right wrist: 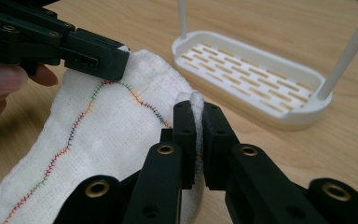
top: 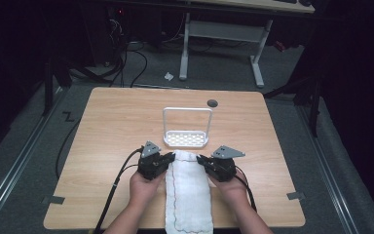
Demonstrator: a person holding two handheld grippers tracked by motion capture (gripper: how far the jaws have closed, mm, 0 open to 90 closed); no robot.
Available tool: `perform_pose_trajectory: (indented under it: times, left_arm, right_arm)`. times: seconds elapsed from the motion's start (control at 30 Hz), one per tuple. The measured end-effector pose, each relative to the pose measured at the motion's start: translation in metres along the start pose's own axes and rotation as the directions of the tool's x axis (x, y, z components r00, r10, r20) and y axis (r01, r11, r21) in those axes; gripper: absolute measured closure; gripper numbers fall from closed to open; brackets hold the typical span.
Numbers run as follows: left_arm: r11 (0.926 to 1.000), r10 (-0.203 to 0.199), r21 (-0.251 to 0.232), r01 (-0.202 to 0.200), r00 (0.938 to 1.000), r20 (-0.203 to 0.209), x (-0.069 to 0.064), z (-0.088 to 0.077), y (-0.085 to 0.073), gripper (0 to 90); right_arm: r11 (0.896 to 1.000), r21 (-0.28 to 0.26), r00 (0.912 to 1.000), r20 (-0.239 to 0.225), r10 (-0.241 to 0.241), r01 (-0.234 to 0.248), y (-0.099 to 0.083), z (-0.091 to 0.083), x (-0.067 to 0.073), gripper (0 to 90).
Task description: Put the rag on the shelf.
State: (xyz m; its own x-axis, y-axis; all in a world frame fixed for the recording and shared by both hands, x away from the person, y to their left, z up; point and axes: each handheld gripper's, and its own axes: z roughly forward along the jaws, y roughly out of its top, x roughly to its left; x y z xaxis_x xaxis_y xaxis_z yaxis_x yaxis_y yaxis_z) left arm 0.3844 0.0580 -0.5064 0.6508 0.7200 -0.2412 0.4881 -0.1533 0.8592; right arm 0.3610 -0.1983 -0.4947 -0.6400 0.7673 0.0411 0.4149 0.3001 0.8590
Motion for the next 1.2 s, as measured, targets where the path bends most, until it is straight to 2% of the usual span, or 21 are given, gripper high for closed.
perform_pose_trajectory:
  times: [0.03, 0.13, 0.2, 0.23, 0.37, 0.5, 0.53, 0.57, 0.73, 0.9, 1.1, 1.13, 1.2]
  left_arm:
    - [0.9996, 0.007, -0.026, -0.007, 0.9999, -0.008, -0.002, -0.004, 0.004, 83.8]
    - [0.999, 0.013, -0.044, -0.013, 0.9999, -0.007, -0.004, -0.008, 0.01, 83.8]
    - [0.9981, 0.03, -0.054, -0.03, 0.9995, -0.01, -0.006, -0.012, 0.018, 83.8]
    - [0.9977, 0.034, -0.059, -0.034, 0.9994, -0.011, -0.007, -0.014, 0.021, 83.8]
    - [0.992, 0.062, -0.109, -0.064, 0.9979, -0.017, -0.011, -0.024, 0.043, 83.8]
    - [0.9882, 0.067, -0.137, -0.069, 0.9976, -0.014, -0.013, -0.029, 0.055, 83.9]
    - [0.9847, 0.083, -0.152, -0.086, 0.9963, -0.022, -0.016, -0.032, 0.062, 83.9]
    - [0.9847, 0.083, -0.152, -0.086, 0.9963, -0.022, -0.016, -0.032, 0.062, 83.9]
    - [0.9758, 0.103, -0.191, -0.106, 0.9943, -0.027, -0.021, -0.039, 0.078, 83.9]
    - [0.9675, 0.112, -0.225, -0.116, 0.9932, -0.032, -0.023, -0.049, 0.093, 84.0]
    - [0.9554, 0.134, -0.26, -0.141, 0.99, -0.043, -0.027, -0.06, 0.109, 83.9]
    - [0.9505, 0.139, -0.275, -0.145, 0.9895, -0.041, -0.028, -0.064, 0.115, 83.9]
    - [0.9487, 0.141, -0.28, -0.146, 0.9893, -0.039, -0.029, -0.066, 0.119, 84.0]
  right_arm:
    - [1.0, -0.017, 1.0, 0.007, -0.005, 0.006, 0.002, -0.002, 0.002, 86.0]
    - [0.999, -0.044, 0.9998, 0.015, -0.01, 0.011, 0.007, -0.006, 0.004, 86.0]
    - [0.997, -0.081, 0.9998, 0.018, 0.007, -0.005, 0.014, -0.011, 0.006, 86.0]
    - [0.994, -0.105, 0.9993, 0.038, -0.006, 0.01, 0.02, -0.015, 0.008, 85.9]
    - [0.989, -0.143, 0.9983, 0.057, -0.015, 0.023, 0.033, -0.021, 0.008, 85.9]
    - [0.985, -0.174, 0.9981, 0.061, -0.014, 0.024, 0.044, -0.026, 0.007, 85.9]
    - [0.982, -0.187, 0.998, 0.063, -0.003, 0.015, 0.05, -0.028, 0.005, 85.9]
    - [0.982, -0.187, 0.998, 0.063, -0.003, 0.015, 0.05, -0.028, 0.005, 85.9]
    - [0.976, -0.215, 0.9969, 0.079, -0.002, 0.019, 0.067, -0.037, 0.001, 85.9]
    - [0.967, -0.252, 0.9952, 0.095, -0.024, 0.047, 0.088, -0.05, 0.003, 85.9]
    - [0.956, -0.286, 0.994, 0.101, -0.041, 0.068, 0.103, -0.058, 0.007, 86.0]
    - [0.952, -0.296, 0.9936, 0.104, -0.044, 0.073, 0.108, -0.061, 0.007, 85.9]
    - [0.951, -0.298, 0.9933, 0.106, -0.045, 0.075, 0.11, -0.062, 0.007, 85.9]
